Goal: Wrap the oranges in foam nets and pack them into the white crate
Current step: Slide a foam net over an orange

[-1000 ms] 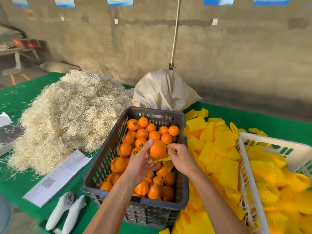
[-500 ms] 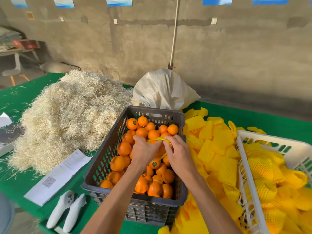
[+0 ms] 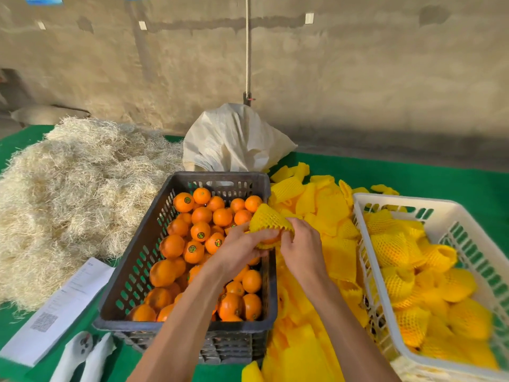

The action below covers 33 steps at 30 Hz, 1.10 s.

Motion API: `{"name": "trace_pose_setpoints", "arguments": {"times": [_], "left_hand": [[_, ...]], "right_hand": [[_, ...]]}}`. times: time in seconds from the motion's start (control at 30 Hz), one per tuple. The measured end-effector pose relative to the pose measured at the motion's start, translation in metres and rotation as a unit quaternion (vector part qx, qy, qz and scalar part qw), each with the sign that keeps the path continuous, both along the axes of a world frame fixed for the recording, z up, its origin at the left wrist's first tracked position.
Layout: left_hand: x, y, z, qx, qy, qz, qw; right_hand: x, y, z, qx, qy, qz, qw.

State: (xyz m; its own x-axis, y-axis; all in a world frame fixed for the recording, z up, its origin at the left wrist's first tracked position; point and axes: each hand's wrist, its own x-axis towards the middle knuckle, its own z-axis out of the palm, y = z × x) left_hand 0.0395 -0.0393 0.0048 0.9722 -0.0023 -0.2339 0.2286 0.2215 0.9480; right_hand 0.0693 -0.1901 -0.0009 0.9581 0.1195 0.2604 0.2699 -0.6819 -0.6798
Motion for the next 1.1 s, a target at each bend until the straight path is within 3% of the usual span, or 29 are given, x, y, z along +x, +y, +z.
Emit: {"name": "trace_pose_setpoints", "arguments": {"times": [0.17, 0.43, 0.7, 0.97, 1.1], "left_hand": [[0.029, -0.049, -0.003, 0.105, -0.004, 0.128, 0.986], [0.062, -0.164, -0.010, 0.189, -0.032, 0.001, 0.981], [0.063, -0.259, -0.025, 0.129, -0.039, -0.151, 0.979], [0.075, -0.239, -0.024, 0.192, -0.103, -0.137, 0.966], [0.073, -0.196, -0.018, 0.239, -0.114, -0.090, 0.960]], "right_hand": [[-0.007, -0.037, 0.008, -0.021, -0.036, -0.018, 0.999], [-0.016, -0.134, -0.003, -0.009, -0.063, -0.163, 0.985], [-0.027, -0.218, -0.022, -0.005, -0.040, -0.291, 0.956], [-0.005, -0.223, -0.026, -0.057, -0.094, -0.218, 0.970], [0.006, -0.186, -0.033, -0.033, -0.049, -0.130, 0.990]]}}
